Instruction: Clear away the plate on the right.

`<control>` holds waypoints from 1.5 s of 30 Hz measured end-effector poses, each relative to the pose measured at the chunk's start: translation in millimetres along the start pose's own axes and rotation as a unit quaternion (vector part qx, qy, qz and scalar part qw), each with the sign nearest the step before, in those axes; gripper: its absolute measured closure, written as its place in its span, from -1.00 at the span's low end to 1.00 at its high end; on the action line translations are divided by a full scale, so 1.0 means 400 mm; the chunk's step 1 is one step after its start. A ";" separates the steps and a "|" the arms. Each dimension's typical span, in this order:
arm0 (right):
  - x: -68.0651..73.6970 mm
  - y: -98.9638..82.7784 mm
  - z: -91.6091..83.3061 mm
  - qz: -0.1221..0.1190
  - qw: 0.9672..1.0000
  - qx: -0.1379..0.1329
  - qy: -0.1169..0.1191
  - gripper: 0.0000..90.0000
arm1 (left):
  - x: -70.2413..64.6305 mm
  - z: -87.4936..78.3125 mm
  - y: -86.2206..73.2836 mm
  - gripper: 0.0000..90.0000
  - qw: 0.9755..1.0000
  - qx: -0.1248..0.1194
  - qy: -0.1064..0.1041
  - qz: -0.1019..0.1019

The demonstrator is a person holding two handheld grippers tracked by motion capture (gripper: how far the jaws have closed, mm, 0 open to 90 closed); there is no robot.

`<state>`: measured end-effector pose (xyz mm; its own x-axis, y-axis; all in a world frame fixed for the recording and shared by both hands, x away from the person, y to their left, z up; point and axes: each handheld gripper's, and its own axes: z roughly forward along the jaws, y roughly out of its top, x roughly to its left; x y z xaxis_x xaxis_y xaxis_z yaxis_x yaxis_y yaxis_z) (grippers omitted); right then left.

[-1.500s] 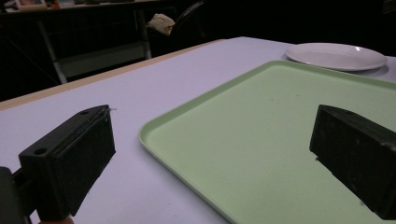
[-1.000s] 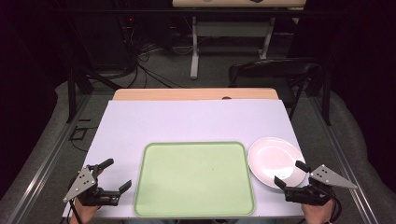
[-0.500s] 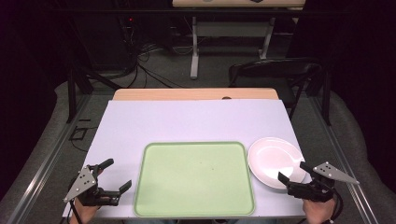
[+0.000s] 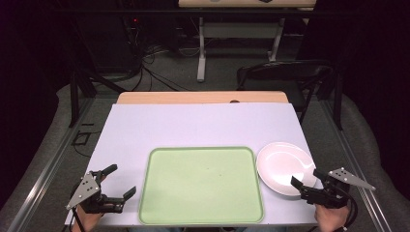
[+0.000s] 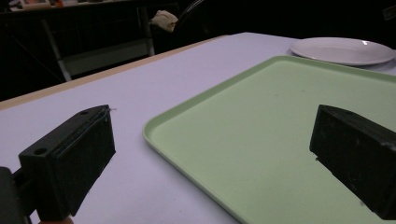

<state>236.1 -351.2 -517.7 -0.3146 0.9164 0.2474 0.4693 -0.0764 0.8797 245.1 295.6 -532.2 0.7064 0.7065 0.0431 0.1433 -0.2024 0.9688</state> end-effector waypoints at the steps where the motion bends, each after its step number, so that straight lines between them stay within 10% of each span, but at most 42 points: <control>1: -0.001 0.000 0.000 0.004 1.000 0.001 0.001 -1.00 | 0.000 0.000 0.000 -1.00 1.000 0.000 0.000 0.000; 18: -0.048 -0.021 0.003 0.100 0.995 0.001 -0.001 -1.00 | -0.002 0.003 -0.001 -1.00 1.000 0.004 0.000 0.002; 45: -0.107 -0.065 0.012 0.224 0.974 -0.010 -0.035 -0.81 | -0.002 0.008 -0.002 -1.00 1.000 0.007 -0.002 0.001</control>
<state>241.3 -386.6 -553.2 -0.0237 0.8138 0.5807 0.5300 -0.4823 0.6975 246.8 293.0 -533.9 0.7090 0.7037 0.0448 0.1516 -0.2142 0.9649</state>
